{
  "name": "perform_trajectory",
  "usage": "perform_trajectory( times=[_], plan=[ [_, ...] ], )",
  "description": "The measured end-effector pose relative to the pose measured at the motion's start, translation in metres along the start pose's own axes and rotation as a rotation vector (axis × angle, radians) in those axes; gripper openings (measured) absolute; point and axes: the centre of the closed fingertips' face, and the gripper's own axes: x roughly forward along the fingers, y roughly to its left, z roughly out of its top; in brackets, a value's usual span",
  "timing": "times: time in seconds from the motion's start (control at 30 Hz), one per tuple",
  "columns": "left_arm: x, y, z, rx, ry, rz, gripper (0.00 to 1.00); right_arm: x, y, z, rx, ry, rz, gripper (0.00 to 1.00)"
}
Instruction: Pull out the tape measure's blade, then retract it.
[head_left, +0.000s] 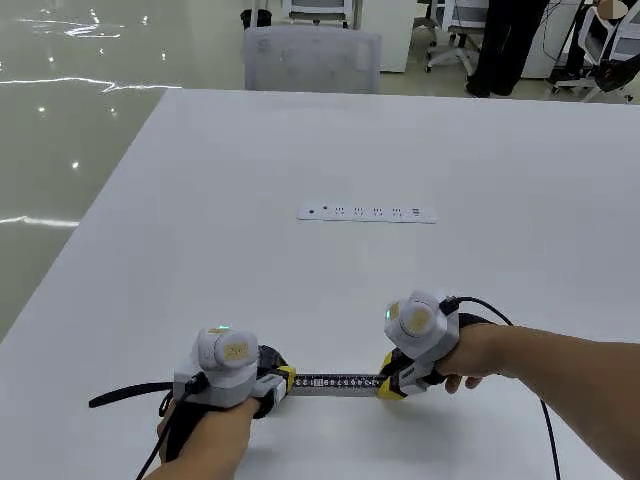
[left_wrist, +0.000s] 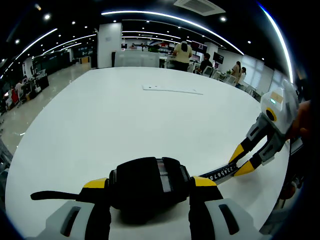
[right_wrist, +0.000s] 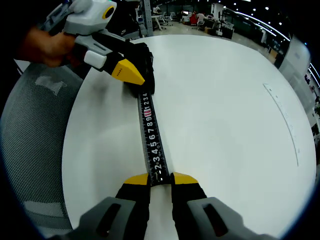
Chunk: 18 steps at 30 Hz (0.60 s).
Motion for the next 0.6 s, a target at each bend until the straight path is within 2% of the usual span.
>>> perform_trajectory(
  times=[0.27, 0.6],
  plan=[
    [0.000, 0.000, 0.000, -0.003, 0.001, -0.001, 0.60, 0.006, 0.002, 0.011, 0.006, -0.012, 0.006, 0.14],
    [-0.001, 0.000, 0.000, -0.001, 0.002, -0.002, 0.60, 0.008, 0.003, 0.016, 0.003, -0.016, 0.012, 0.14]
  ],
)
